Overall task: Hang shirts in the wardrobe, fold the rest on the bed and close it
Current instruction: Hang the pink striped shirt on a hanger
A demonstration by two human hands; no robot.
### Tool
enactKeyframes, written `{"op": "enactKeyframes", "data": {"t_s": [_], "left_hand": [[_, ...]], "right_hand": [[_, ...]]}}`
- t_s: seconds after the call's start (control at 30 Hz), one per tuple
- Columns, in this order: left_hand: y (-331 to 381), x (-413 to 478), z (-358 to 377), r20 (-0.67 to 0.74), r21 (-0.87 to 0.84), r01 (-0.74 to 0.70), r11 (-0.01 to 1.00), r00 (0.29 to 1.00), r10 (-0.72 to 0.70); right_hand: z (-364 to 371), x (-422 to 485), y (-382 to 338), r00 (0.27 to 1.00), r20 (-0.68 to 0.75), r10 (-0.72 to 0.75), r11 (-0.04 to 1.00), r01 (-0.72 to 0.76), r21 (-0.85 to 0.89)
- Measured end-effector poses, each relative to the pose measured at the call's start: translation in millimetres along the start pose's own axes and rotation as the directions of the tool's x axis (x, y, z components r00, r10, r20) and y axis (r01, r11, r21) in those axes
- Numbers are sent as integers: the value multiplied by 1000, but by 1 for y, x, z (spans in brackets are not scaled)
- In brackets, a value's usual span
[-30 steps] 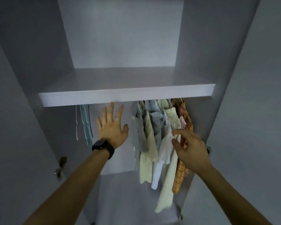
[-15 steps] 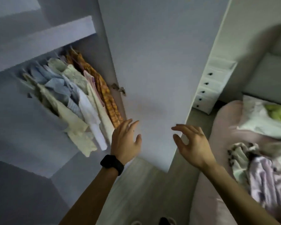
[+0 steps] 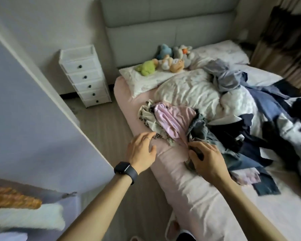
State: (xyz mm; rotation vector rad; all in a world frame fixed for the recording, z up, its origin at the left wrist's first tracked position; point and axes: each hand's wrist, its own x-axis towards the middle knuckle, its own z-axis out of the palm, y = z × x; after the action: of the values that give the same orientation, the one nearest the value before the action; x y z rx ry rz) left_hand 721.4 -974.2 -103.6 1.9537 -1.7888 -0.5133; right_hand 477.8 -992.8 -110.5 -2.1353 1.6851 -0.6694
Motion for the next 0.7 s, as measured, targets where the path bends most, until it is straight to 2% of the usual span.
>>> {"op": "enactKeyframes", "data": {"t_s": [0.13, 0.3, 0.5, 0.7], "left_hand": [[38, 31, 46, 108, -11, -105, 994, 989, 106], [70, 67, 94, 170, 25, -159, 987, 974, 153], [70, 106, 127, 182, 69, -91, 993, 980, 77], [29, 149, 137, 224, 103, 42, 994, 973, -64]], "right_hand": [[-26, -13, 52, 979, -12, 205, 979, -205, -2], [-55, -7, 102, 952, -42, 302, 953, -301, 27], [-60, 27, 143, 958, 8, 287, 957, -287, 35], [-26, 96, 150, 964, 109, 243, 968, -247, 32]]}}
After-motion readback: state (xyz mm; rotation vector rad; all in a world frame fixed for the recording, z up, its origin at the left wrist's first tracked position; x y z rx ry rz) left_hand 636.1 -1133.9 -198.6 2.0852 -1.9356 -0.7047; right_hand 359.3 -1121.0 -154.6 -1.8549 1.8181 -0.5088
